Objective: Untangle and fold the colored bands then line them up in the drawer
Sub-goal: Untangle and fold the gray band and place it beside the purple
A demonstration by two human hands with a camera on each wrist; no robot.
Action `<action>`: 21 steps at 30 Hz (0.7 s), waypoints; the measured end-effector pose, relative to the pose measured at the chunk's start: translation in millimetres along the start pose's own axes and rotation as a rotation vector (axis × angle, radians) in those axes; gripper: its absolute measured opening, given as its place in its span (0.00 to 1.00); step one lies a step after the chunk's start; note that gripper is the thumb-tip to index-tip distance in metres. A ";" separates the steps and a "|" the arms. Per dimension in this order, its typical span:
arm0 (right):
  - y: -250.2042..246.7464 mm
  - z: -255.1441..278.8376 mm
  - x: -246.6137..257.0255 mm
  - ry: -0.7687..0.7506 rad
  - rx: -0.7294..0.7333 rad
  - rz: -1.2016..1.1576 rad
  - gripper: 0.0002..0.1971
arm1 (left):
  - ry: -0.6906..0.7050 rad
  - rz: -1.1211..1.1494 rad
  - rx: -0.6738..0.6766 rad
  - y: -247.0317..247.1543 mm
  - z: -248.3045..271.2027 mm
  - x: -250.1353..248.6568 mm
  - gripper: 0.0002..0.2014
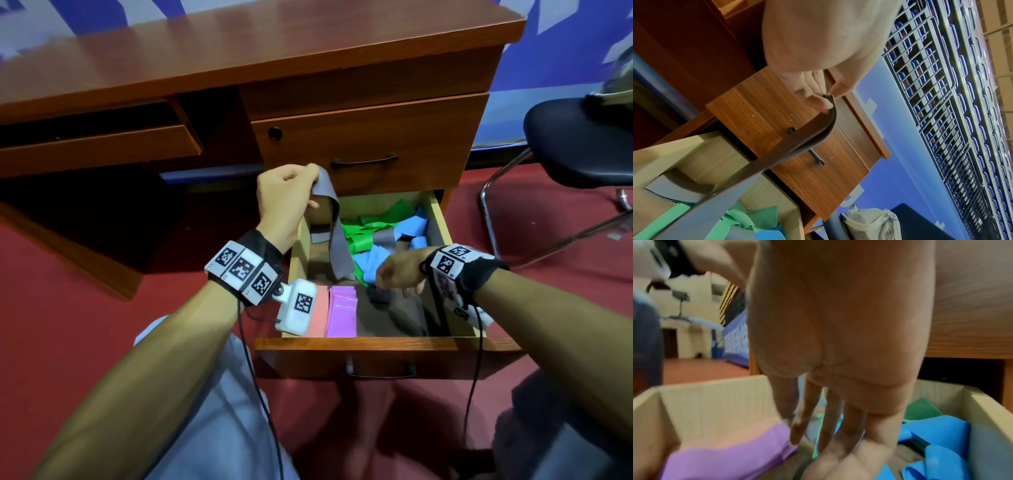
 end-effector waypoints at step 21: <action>26.7 -58.7 -14.3 0.016 -0.048 0.451 0.16 | -0.038 0.025 0.031 -6.8 -7.0 9.2 0.10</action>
Point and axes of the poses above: each hand's wrist, its own z-axis away from the middle knuckle, its own y-axis out of the palm, x = y × z, the point moved 6 cm from there along -z, towards the middle knuckle, and after that the axes turned 7 degrees about z, right-handed, at the moved point
